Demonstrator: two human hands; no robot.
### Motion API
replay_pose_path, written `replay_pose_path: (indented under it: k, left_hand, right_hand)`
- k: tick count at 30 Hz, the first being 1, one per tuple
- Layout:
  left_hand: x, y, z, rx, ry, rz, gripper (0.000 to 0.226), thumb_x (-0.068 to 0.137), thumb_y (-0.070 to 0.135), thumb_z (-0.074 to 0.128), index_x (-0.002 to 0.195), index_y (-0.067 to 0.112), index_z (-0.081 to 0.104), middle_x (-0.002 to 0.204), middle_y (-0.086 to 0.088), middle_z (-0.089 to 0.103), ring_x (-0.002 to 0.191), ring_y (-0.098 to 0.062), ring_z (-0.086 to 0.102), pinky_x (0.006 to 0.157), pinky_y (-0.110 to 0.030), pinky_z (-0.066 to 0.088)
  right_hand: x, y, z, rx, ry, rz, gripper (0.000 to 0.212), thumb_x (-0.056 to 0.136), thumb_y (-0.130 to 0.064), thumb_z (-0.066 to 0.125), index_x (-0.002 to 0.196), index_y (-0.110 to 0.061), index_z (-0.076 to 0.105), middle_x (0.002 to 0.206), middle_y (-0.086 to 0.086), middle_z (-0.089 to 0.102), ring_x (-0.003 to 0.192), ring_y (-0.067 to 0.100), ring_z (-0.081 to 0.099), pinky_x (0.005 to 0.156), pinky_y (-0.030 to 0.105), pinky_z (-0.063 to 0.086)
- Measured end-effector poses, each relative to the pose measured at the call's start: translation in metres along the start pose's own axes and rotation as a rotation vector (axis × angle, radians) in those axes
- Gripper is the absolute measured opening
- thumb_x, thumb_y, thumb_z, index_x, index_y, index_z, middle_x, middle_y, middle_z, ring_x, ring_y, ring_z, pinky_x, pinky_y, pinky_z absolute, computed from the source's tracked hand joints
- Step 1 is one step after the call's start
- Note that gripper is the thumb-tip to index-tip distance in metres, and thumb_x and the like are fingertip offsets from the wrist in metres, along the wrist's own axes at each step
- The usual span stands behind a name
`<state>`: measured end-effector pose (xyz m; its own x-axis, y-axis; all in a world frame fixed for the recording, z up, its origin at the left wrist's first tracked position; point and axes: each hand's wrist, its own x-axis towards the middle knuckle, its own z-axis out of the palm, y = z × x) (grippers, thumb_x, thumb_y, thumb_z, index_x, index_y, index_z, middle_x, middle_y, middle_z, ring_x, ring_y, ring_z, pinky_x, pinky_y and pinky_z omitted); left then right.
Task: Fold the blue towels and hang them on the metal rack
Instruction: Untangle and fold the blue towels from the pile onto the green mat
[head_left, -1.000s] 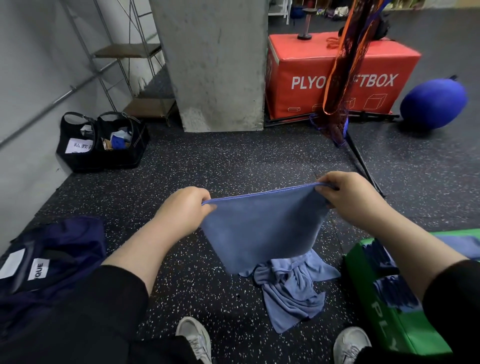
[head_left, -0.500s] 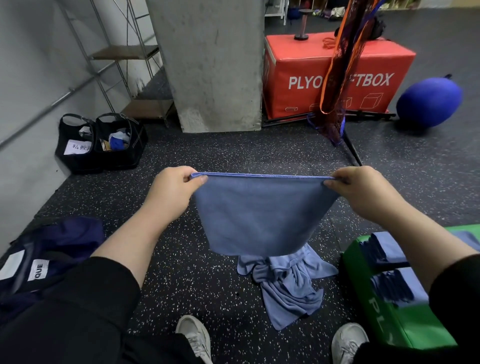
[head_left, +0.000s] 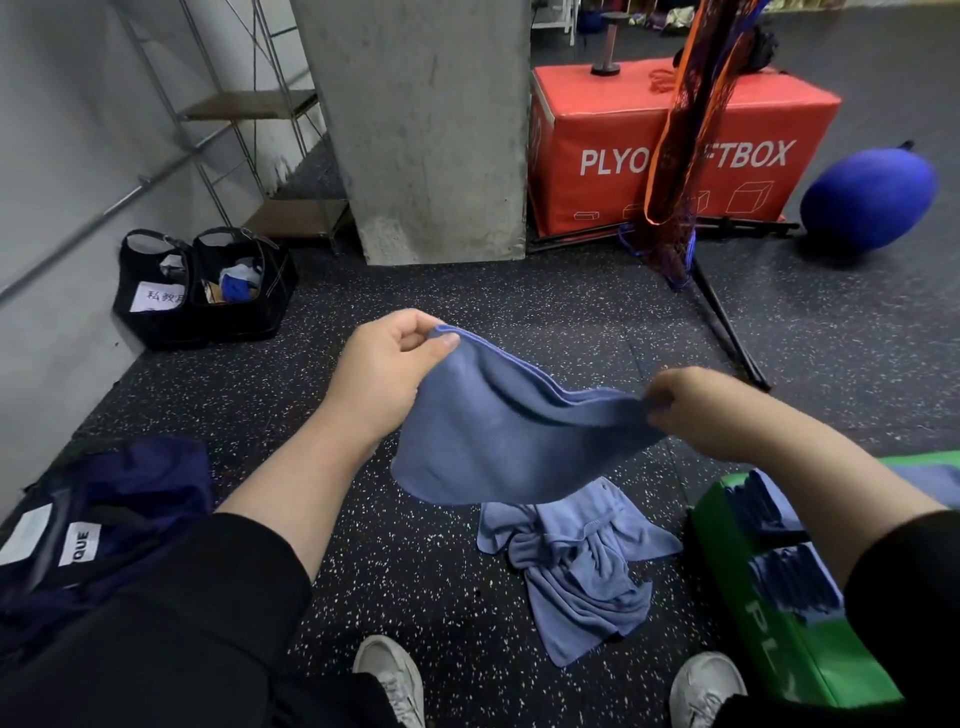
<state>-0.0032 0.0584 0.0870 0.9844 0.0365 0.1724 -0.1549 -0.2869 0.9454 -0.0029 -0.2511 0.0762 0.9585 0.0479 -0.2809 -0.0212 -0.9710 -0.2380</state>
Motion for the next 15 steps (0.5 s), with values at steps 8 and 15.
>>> replay_pose_path:
  k: [8,15]
  left_hand:
    - [-0.004,0.016,0.037,0.261,-0.263,0.163,0.011,0.099,0.017,0.064,0.096,0.015,0.074,0.081,0.008,0.073,0.071,0.004,0.059,0.070,-0.017,0.043]
    - [-0.006,0.018,0.037,0.068,-0.277,-0.012,0.011,0.095,0.022,0.071,0.097,0.011,0.068,0.074,-0.004,0.073,0.068,-0.015,0.062,0.069,-0.033,0.047]
  right_hand:
    - [-0.008,-0.067,0.004,0.571,0.145,-0.429,0.050,0.086,-0.034,0.078,0.132,-0.023,0.061,0.126,-0.012,0.067,0.117,-0.001,0.060,0.103,0.026,0.046]
    - [0.000,-0.081,0.008,0.696,0.185,-0.455,0.020,0.091,-0.028,0.071,0.082,-0.011,0.066,0.064,0.003,0.057,0.058,0.006,0.042,0.058,0.030,0.037]
